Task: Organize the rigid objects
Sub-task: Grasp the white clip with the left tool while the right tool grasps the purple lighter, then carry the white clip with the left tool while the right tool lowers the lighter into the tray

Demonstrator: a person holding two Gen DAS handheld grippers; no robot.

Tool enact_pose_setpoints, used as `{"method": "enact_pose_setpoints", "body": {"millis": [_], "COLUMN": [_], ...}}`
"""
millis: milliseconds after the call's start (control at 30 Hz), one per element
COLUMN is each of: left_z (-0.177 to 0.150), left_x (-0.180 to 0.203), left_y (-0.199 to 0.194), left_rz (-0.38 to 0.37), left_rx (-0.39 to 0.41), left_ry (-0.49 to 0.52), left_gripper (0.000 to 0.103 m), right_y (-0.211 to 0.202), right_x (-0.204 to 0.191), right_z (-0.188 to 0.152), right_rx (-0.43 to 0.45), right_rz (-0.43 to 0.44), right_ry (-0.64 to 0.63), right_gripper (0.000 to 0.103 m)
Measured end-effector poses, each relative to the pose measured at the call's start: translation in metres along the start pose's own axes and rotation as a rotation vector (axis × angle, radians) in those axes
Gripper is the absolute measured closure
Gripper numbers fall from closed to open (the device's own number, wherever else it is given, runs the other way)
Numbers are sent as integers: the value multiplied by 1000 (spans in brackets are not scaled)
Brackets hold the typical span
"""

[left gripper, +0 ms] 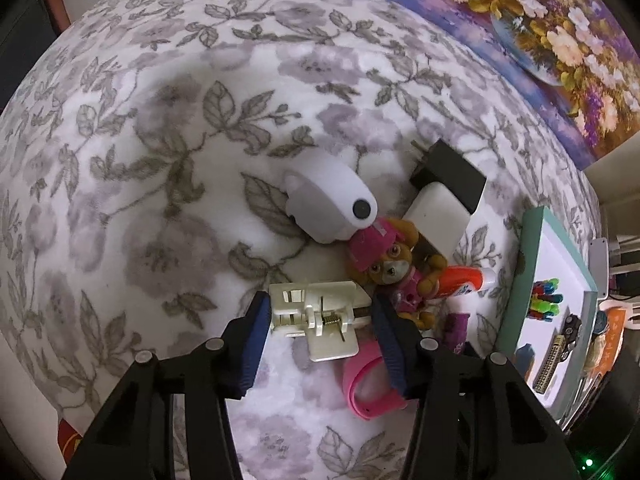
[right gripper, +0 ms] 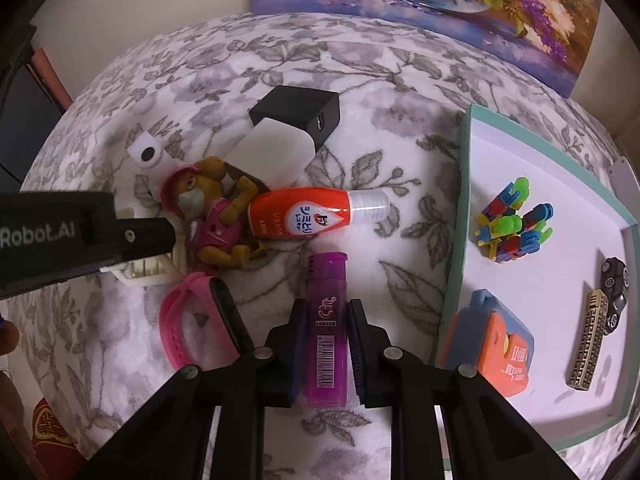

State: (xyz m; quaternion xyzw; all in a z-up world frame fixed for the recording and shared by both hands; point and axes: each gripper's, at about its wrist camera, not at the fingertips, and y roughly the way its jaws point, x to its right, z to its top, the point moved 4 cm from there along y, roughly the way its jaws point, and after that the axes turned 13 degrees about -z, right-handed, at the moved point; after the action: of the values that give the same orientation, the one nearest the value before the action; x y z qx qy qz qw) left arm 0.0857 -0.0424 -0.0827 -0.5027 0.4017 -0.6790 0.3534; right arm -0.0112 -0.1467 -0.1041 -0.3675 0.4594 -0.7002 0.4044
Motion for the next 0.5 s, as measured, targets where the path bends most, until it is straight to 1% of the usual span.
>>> {"method": "enact_pose_setpoints", "body": {"millis": [167,367,500], "left_z": [8,16,15], "left_x": [2,8,11], "left_y": [-21,-43,-57], "left_rz": [-24,-49,-59], "left_rx": [63,120,153], "left_ry": [5,16,21], "left_gripper": [50,50,50], "right_y": [-2,-20,-30], "right_x": [9,22,33], "right_z": [2,7,10], "right_rx": [-9,27,50], "right_rz": [39,81,96], "right_ry": [41,87,118], "right_gripper": [82,82,82]}}
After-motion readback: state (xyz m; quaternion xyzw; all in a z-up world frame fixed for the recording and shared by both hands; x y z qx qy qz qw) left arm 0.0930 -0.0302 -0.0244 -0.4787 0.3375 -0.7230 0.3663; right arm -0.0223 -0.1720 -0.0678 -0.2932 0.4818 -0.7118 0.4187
